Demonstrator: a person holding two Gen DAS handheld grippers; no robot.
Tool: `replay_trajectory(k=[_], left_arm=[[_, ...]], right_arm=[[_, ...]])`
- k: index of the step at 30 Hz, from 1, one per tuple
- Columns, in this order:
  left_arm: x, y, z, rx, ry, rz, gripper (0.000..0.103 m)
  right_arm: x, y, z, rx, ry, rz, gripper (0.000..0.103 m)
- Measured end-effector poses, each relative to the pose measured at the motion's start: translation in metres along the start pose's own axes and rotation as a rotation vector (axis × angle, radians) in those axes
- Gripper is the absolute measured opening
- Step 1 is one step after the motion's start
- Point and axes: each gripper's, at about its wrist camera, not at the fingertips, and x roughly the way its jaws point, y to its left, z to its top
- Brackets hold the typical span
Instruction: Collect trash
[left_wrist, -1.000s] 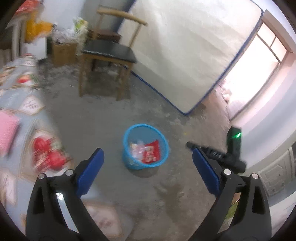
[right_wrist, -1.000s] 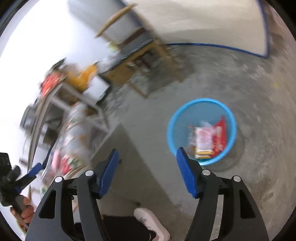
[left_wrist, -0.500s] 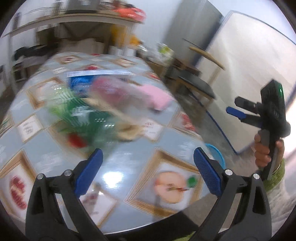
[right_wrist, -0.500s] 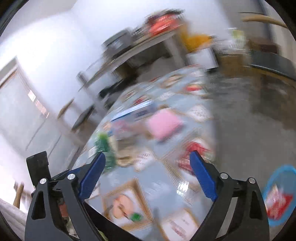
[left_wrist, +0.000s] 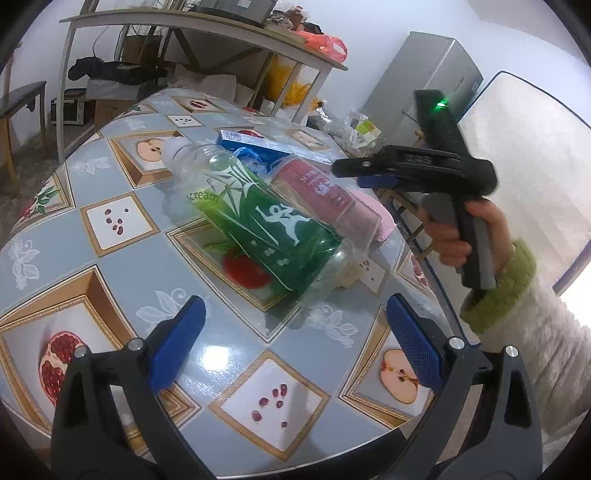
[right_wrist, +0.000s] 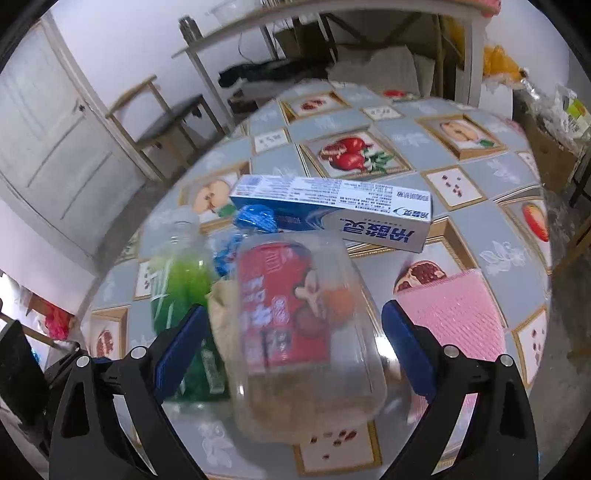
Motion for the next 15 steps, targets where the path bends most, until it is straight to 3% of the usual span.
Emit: replay_trajectory(k=[4, 7, 15], left_arm=[[0.002, 0.007, -0.001, -0.005, 0.002, -0.015, 0.095], [0.003, 0.012, -0.002, -0.013, 0.004, -0.023, 0.095], [0.009, 0.023, 0.0, -0.052, 0.023, -0.041, 0.095]], right_arm=[[0.016, -0.006, 0.006, 0.041, 0.04, 0.017, 0.091], [0.017, -0.005, 0.003, 0.049, 0.036, 0.008, 0.08], [0.004, 0.005, -0.004, 0.024, -0.014, -0.05, 0.079]])
